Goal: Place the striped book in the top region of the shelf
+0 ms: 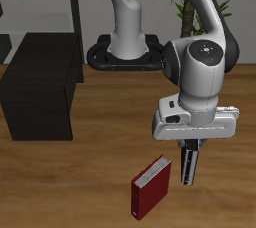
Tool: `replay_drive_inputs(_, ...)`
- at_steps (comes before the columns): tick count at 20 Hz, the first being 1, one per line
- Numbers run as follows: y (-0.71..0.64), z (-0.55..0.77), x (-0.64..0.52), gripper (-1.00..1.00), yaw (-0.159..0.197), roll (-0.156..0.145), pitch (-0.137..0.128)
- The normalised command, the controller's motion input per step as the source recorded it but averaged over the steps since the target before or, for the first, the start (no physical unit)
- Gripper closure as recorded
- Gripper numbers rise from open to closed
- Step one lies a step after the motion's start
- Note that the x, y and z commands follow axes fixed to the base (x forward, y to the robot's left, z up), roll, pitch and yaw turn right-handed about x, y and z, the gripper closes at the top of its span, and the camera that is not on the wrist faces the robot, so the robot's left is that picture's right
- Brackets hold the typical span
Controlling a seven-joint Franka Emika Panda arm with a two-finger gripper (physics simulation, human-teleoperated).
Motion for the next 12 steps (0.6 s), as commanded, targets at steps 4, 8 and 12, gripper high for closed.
replay_drive_inputs(4,-0.10,0.44,-0.26,1.00,0.000,0.020,-0.067)
replay_drive_inputs(8,-0.17,0.63,-0.37,1.00,-0.018,0.023,-0.071)
replay_drive_inputs(12,-0.28,0.63,-0.51,1.00,-0.013,-0.012,-0.082)
